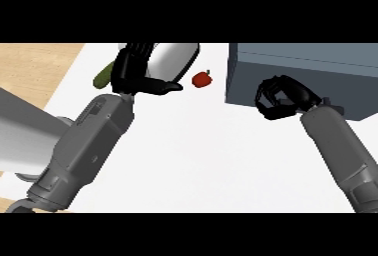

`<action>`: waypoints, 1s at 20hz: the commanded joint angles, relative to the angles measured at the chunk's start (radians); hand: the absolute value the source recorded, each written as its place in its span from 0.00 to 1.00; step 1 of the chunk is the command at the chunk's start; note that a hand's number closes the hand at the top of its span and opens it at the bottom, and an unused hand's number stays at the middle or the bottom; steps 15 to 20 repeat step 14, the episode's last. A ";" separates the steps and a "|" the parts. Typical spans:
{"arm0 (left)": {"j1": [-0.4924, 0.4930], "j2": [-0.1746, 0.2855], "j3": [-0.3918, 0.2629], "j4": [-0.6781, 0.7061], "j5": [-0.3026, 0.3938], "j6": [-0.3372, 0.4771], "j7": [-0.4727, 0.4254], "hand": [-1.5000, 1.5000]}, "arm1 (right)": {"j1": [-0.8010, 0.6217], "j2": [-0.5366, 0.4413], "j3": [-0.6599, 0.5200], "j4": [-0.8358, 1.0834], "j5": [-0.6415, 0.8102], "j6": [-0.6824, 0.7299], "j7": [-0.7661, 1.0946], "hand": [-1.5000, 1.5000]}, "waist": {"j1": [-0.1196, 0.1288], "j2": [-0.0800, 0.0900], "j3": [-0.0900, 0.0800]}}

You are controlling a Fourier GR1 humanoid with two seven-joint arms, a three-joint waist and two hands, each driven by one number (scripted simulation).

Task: Pick up the cup, place it into the drawer and close the drawer

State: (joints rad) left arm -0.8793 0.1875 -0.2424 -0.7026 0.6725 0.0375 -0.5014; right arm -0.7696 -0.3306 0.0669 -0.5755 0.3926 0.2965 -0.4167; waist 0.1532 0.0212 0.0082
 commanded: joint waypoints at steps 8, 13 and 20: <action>0.048 0.013 -0.018 -0.042 0.003 -0.050 0.012 0.00 | -0.164 -0.155 -0.116 0.001 -0.052 -0.001 0.080 1.00 | 0.066 0.022 -0.005; 0.048 0.020 -0.007 -0.053 0.017 -0.071 0.014 0.00 | -0.151 -0.159 -0.121 -0.032 -0.076 0.035 0.090 1.00 | 0.067 0.029 -0.006; 0.061 0.032 -0.006 -0.056 0.016 -0.079 0.010 0.00 | -0.135 -0.161 -0.124 -0.029 -0.083 0.046 0.087 1.00 | 0.079 0.031 -0.005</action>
